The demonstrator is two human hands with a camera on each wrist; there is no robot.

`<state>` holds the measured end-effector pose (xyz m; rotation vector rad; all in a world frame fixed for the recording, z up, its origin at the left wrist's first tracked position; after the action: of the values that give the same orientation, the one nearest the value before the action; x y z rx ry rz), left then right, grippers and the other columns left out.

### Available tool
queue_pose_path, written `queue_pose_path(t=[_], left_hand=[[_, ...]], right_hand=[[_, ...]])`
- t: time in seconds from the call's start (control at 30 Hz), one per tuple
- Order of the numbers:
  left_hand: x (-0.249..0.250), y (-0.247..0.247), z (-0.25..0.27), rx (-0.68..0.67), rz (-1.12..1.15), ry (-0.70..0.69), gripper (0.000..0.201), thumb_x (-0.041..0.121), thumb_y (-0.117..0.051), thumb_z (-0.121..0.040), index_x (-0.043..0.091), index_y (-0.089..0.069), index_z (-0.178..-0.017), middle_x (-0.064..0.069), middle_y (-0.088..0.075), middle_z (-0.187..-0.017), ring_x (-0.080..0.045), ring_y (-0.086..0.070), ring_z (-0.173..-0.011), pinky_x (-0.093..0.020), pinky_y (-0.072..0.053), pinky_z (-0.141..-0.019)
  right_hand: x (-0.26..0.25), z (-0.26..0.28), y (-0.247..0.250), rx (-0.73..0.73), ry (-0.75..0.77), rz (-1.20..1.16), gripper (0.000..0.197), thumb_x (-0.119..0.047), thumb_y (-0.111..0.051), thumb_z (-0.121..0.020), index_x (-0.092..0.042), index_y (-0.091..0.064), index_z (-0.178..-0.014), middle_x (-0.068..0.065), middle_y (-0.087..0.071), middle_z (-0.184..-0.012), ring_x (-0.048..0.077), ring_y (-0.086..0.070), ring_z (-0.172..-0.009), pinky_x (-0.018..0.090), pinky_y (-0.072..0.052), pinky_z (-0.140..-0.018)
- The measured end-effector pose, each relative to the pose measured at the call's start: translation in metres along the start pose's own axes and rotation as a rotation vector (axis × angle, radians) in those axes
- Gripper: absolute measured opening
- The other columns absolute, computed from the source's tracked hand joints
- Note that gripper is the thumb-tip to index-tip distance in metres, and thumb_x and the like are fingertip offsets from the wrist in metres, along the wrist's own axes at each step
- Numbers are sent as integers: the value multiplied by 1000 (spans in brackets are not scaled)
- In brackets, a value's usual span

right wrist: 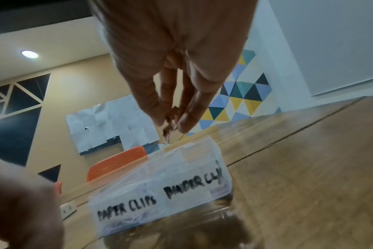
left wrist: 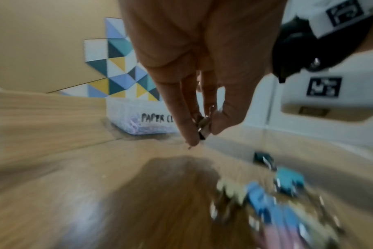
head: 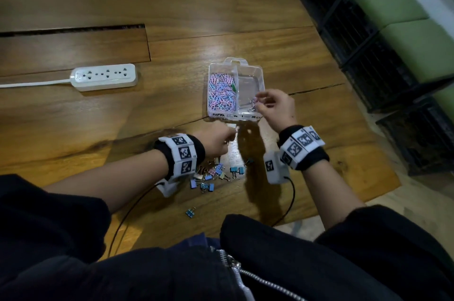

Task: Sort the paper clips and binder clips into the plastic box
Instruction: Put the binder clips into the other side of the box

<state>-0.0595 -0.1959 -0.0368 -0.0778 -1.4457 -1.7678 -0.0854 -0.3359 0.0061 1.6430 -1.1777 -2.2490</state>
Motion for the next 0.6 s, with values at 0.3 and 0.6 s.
queue_pose_path(t=[0.3, 0.6], left_hand=[[12, 69, -36, 345, 511, 100, 23, 2, -62, -81, 1, -62, -104, -7, -61, -96, -17, -58, -86, -19, -51, -73], [19, 46, -37, 162, 349, 88, 36, 0, -49, -88, 8, -53, -123, -10, -56, -127, -20, -55, -113, -16, -42, -83]], right_hand=[[32, 36, -15, -335, -228, 124, 30, -8, -61, -81, -12, -54, -109, 3, -57, -98, 17, -57, -87, 23, -49, -72], [61, 91, -51, -461, -217, 384, 66, -28, -81, -60, -27, -46, -116, 6, -37, -123, 24, -38, -115, 40, -45, -97]])
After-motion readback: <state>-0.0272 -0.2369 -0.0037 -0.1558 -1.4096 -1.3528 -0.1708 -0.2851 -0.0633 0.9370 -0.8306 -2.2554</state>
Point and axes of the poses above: each hand's wrist, its own z-axis away from the middle knuckle, its own y-axis out of the back of the hand, x = y × z, the point moved 5 cm from there along -z, towards the middle knuckle
